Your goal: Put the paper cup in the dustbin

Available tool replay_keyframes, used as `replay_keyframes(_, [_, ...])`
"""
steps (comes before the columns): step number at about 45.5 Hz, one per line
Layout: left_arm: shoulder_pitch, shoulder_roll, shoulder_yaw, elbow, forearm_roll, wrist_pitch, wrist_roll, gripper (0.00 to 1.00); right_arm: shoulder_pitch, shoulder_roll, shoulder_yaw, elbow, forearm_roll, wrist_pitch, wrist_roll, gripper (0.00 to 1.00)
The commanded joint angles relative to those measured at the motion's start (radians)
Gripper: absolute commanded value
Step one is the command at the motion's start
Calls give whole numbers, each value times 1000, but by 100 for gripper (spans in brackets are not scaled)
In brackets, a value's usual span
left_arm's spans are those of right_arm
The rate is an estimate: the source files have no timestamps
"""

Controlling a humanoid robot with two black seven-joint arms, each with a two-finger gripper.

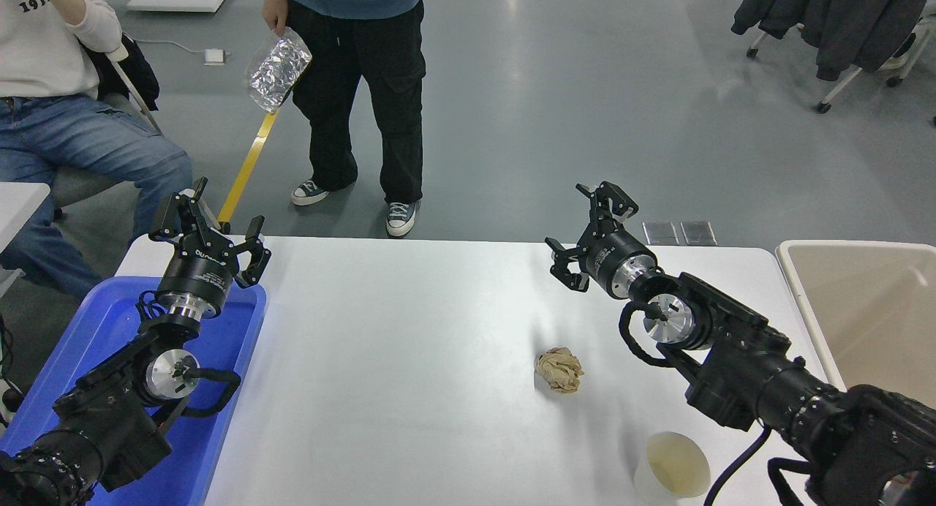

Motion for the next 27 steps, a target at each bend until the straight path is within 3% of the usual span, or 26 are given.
replay_keyframes(1, [2,-1,-4,-1,0,0,0,100,-12,8,-1,5,-1,-2,0,100])
replay_keyframes(27, [-4,2,9,-1,0,0,-2,100,22,-24,-6,11,-7,5,0,100])
